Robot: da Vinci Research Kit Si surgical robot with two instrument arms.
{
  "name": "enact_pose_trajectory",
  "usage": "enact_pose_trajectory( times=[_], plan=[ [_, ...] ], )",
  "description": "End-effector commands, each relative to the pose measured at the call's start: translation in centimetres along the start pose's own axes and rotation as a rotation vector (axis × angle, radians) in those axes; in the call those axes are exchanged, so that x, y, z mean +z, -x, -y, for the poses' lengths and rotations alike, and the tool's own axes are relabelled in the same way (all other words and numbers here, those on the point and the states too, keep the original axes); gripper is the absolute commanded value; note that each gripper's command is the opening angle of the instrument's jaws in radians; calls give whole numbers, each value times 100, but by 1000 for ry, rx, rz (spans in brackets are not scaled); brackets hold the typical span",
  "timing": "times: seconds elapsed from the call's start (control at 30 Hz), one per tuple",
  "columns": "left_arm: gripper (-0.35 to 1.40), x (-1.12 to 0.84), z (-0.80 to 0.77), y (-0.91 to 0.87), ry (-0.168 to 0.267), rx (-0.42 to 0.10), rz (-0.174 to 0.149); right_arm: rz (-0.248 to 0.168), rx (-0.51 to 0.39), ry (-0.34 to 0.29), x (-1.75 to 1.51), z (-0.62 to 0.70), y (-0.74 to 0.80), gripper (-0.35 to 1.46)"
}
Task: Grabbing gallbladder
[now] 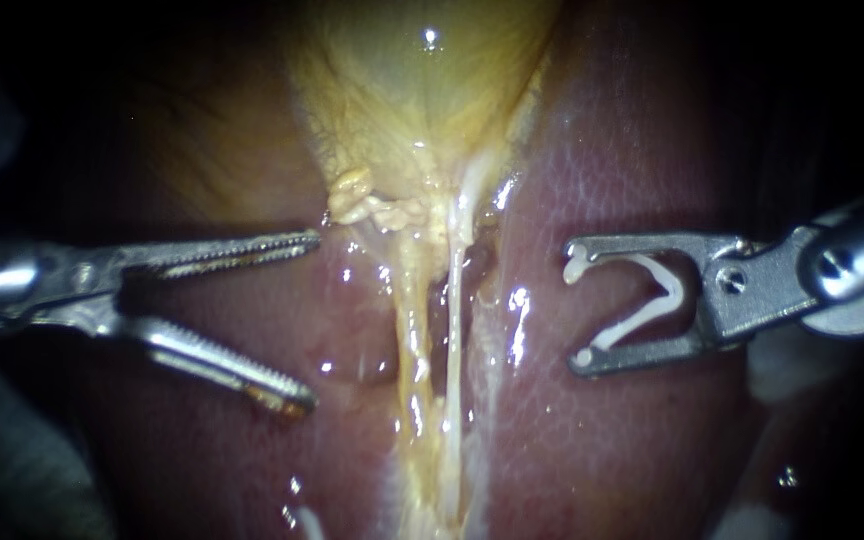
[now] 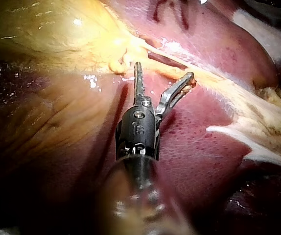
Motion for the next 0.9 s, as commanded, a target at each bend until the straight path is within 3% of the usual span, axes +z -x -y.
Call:
enact_pose_trajectory(
  times=[0.03,0.33,0.43,0.5,0.7,0.9],
  plan=[
    [74,0,0,0,0,0,0,0,0,0,0,0,0,49],
    [71,-3,6,-1,2,-5,0,0,-1,-1,-1,0,0,49],
    [69,-3,13,-6,-1,-15,15,0,-1,-1,-1,0,0,49],
    [72,-2,22,-12,-14,-23,35,0,-1,-1,-1,0,0,49],
    [72,11,49,-36,-74,-38,144,0,-1,-1,-1,1,0,49],
    [76,34,76,-58,-90,-37,158,0,-1,-1,-1,0,0,49]
  ],
)
